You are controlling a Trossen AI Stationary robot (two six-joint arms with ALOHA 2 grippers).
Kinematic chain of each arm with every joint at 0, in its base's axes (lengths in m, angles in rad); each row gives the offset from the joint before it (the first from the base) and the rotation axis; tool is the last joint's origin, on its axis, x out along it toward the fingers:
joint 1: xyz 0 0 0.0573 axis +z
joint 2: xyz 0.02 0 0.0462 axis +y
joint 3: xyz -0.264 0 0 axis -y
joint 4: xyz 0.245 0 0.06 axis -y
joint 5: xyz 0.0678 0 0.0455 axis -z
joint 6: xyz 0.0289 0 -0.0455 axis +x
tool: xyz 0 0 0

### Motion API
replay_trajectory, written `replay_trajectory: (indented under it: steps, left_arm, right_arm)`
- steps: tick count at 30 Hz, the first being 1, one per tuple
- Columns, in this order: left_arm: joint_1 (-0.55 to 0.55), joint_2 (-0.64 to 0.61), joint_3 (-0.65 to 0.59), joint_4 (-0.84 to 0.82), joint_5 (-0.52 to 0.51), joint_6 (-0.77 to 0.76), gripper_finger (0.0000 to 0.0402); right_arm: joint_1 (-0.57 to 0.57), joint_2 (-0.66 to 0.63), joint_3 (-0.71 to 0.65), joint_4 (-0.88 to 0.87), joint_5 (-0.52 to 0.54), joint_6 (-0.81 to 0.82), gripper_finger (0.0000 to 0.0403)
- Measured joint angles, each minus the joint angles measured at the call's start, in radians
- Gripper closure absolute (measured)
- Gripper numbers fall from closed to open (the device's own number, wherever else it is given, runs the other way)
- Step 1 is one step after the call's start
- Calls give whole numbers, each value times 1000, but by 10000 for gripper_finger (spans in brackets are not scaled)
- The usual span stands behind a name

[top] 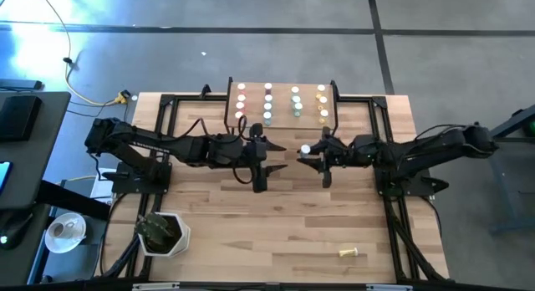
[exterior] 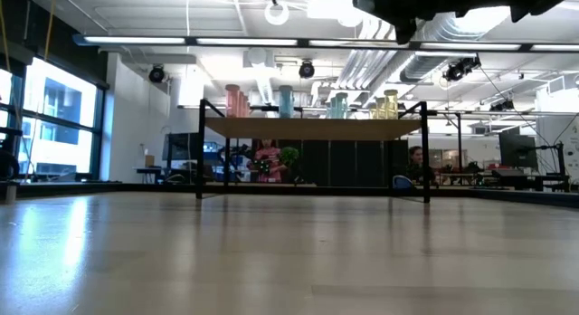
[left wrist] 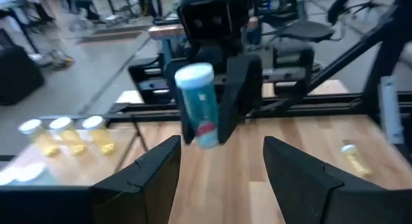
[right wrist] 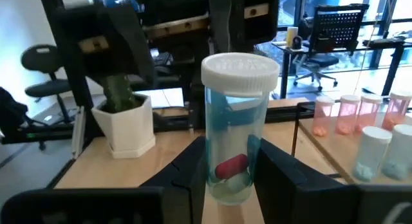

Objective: Pick and place medicine bottles onto shelf by color
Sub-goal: Put the green pill bottle on the shelf aligned with the other green pill bottles

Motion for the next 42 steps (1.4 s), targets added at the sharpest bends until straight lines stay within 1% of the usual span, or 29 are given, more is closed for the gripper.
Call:
replay_trajectory:
  steps: [3,6,14,21,30,40,42]
  left_arm:
    - [0,0,0,1,45,-38,190]
    - [0,0,0,1,53,-42,190]
    - [0,0,0,1,54,-60,190]
    - [0,0,0,1,54,-60,190]
    - [0,0,0,-5,53,-68,190]
    - [-1,-1,0,-20,53,-57,190]
    - [-1,-1,0,-19,54,-57,190]
  right_arm:
    - [24,41,0,65,35,-25,309]
    - [42,87,0,136,48,-41,309]
    - [45,192,1,290,46,-40,309]
    - [49,264,3,410,2,-30,309]
    - [72,382,135,394,7,-91,309]
    - [89,384,143,385,18,-93,309]
    - [97,384,143,385,44,-93,309]
